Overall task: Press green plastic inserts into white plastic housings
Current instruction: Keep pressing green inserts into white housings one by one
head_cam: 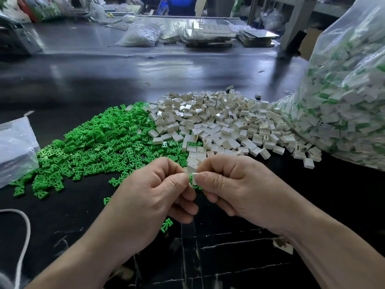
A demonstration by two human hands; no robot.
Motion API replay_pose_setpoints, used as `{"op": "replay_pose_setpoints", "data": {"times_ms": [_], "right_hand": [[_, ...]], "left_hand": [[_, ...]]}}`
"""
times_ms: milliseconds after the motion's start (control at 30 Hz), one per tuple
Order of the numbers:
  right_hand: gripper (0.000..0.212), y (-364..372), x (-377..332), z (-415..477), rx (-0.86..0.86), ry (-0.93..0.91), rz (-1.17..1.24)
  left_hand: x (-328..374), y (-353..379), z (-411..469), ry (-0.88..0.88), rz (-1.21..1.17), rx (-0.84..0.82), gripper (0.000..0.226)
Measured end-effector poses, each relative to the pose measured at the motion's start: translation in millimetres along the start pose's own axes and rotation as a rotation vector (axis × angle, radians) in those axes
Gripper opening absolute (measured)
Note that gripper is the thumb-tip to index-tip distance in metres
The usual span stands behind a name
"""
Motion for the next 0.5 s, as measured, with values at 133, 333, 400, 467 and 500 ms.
{"op": "replay_pose_setpoints", "data": {"times_ms": [133,333,400,467,500], "right_hand": [[0.024,0.4,-0.5,-1.1,-0.070,0.113,0.043],[0.025,5.4,0.6,-1.9,-0.008,0.124,0.109],[0.024,8.0,0.6,-1.2,0.054,0.097,0.140],[0.023,10.4,-0.6,-1.2,0.097,0.085,0.215],[0.023,11.0,-1.5,-0.9,0.107,0.080,0.271]], "left_hand": [[-0.2,2.1,-1.6,-0.027,0.034,-0.035,0.018],[0.3,3.0,-3.0,-0.004,0.001,0.028,0.016],[-0.7,6.4,-4.3,-0.001,-0.082,0.061,0.016],[-1.4,10.5,-4.4,-0.007,-0.192,0.063,0.018],[-0.3,11.8,-3.8,-0.009,-0.245,0.050,0.018]]}}
Point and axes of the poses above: each hand's wrist, its own z-axis towards the middle knuckle, its own y-axis out of the palm, x = y × z, the point moved 4 cm from there along z, towards the middle knuckle
